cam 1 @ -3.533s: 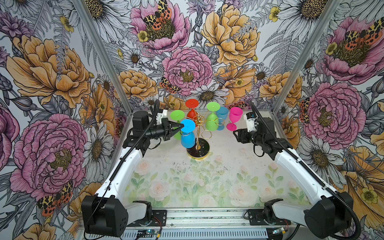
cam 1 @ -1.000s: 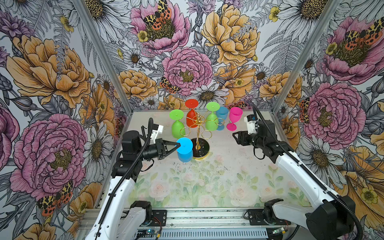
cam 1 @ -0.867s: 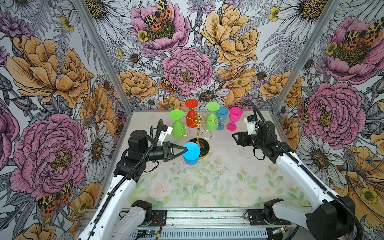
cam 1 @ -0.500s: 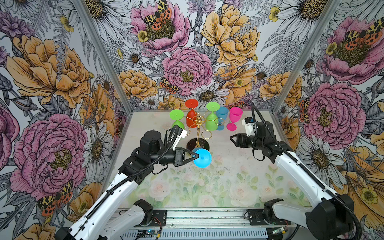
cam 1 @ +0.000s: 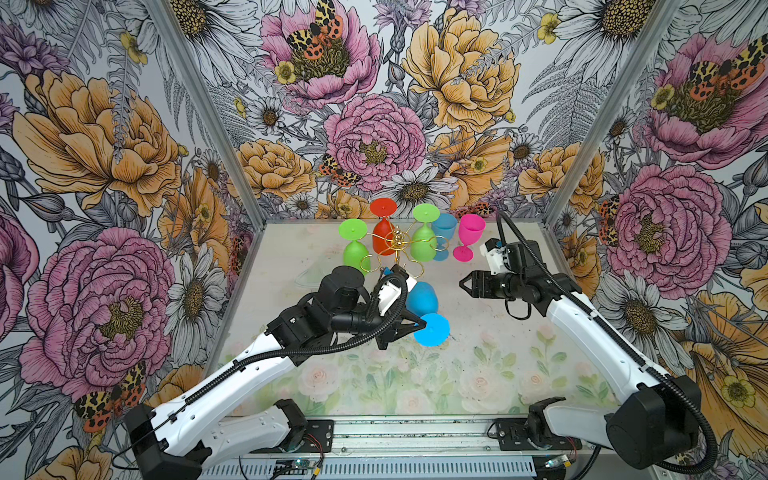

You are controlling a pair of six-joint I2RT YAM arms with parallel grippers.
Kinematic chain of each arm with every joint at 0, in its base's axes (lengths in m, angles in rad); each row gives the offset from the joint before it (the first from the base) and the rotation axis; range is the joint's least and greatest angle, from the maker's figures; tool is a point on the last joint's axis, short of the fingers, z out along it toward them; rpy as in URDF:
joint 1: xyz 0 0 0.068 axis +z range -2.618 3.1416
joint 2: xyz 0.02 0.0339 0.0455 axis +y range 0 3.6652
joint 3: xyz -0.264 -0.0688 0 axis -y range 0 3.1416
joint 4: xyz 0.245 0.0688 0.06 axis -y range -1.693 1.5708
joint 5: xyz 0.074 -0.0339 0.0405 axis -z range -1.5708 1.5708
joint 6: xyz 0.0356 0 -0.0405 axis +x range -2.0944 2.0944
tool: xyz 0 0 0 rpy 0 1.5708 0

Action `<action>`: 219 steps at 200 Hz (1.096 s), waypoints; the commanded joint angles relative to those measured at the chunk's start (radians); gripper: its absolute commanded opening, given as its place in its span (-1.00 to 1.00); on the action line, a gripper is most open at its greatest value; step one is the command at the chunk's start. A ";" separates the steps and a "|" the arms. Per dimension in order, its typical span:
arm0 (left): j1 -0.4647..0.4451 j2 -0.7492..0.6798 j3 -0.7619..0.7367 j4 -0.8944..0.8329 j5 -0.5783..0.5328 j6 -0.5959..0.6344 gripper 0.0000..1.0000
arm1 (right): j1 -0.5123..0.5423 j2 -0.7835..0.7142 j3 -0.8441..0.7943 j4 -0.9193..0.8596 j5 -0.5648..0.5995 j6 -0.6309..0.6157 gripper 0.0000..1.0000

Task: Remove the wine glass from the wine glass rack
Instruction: 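Carry the blue glass away from the rack toward the robot with the left gripper, then close the right gripper on the blue glass rim while the left holds its base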

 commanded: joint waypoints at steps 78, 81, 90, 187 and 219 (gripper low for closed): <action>-0.196 0.010 -0.088 0.007 -0.366 0.479 -1.00 | 0.025 0.052 0.163 -0.142 0.096 -0.021 0.34; -0.203 0.010 -0.092 0.007 -0.384 0.495 -1.00 | 0.026 0.054 0.167 -0.143 0.092 -0.022 0.34; -0.226 0.013 -0.102 0.006 -0.440 0.541 -1.00 | 0.026 0.058 0.175 -0.144 0.076 -0.018 0.34; -0.425 0.091 -0.202 0.057 -0.912 0.931 -1.00 | 0.037 0.124 0.260 -0.155 -0.186 0.042 0.36; -0.455 0.090 -0.229 0.094 -1.002 1.030 -1.00 | 0.037 0.139 0.277 -0.165 -0.281 0.049 0.38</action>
